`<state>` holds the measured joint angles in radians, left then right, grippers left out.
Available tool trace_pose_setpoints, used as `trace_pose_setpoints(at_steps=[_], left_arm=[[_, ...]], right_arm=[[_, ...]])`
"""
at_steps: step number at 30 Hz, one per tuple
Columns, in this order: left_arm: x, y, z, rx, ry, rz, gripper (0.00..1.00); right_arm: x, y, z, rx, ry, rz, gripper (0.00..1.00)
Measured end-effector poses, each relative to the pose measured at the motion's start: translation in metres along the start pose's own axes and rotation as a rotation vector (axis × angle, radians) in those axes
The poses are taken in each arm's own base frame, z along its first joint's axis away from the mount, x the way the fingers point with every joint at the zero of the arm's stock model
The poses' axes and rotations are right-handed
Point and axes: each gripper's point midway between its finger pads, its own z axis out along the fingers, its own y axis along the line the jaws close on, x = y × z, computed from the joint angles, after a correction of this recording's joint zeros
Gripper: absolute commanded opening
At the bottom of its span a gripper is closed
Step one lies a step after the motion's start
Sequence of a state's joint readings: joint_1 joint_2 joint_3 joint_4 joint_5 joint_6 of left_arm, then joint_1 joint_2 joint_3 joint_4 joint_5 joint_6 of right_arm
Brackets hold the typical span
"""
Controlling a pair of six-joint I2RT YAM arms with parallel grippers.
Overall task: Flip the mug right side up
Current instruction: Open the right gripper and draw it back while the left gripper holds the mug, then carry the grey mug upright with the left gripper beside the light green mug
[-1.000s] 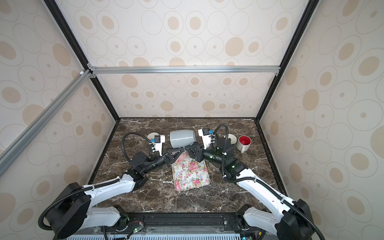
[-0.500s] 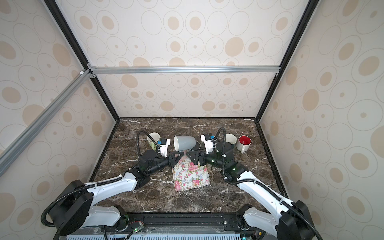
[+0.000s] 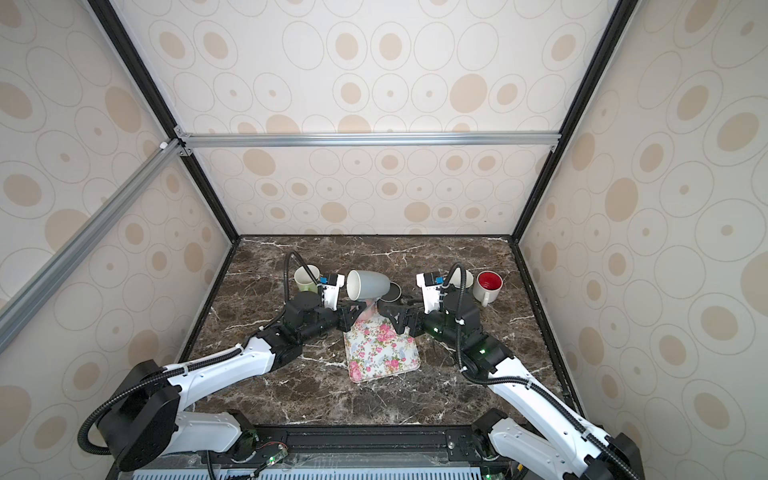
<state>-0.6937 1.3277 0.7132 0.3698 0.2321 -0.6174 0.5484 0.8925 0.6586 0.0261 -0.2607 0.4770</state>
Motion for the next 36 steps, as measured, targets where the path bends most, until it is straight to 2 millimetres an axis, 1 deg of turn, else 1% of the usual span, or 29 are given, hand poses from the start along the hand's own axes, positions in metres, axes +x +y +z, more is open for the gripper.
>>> trace_pose_setpoints(at_steps=[3, 6, 9, 14, 17, 20, 23, 25, 28, 31, 34, 36], left_arm=[[-0.001, 0.001, 0.000, -0.015, 0.009, 0.010, 0.00], [-0.004, 0.005, 0.000, -0.047, 0.017, 0.015, 0.00], [-0.010, 0.010, -0.001, -0.095, 0.029, 0.029, 0.00], [-0.032, 0.021, -0.009, -0.219, 0.021, 0.073, 0.00], [-0.047, 0.035, -0.021, -0.311, 0.008, 0.088, 0.00], [-0.061, 0.054, -0.035, -0.409, 0.000, 0.093, 0.00], [-0.076, 0.081, -0.054, -0.530, -0.009, 0.087, 0.00], [-0.083, 0.102, -0.070, -0.617, -0.009, 0.072, 0.00], [-0.089, 0.127, -0.096, -0.728, -0.008, 0.055, 0.00], [-0.097, 0.148, -0.122, -0.818, -0.007, 0.033, 0.00], [-0.108, 0.164, -0.142, -0.892, -0.023, 0.023, 0.00], [-0.111, 0.177, -0.154, -0.933, -0.021, 0.013, 0.00]], right_arm=[[0.002, -0.006, -0.004, 0.030, -0.009, 0.000, 0.95], [0.000, -0.009, -0.008, 0.054, -0.022, -0.006, 0.95], [0.000, -0.013, -0.012, 0.077, -0.033, -0.012, 0.94], [0.006, -0.024, -0.018, 0.133, -0.036, -0.016, 0.94], [0.009, -0.031, -0.023, 0.170, -0.041, -0.017, 0.94], [0.011, -0.036, -0.029, 0.201, -0.044, -0.017, 0.94], [0.014, -0.040, -0.033, 0.219, -0.038, -0.010, 0.94], [0.018, -0.041, -0.035, 0.223, -0.033, -0.003, 0.93], [0.024, -0.044, -0.037, 0.238, -0.013, 0.004, 0.93], [0.029, -0.050, -0.039, 0.267, 0.005, 0.008, 0.93], [0.031, -0.052, -0.043, 0.281, 0.009, 0.008, 0.93], [0.030, -0.052, -0.046, 0.286, 0.001, 0.007, 0.93]])
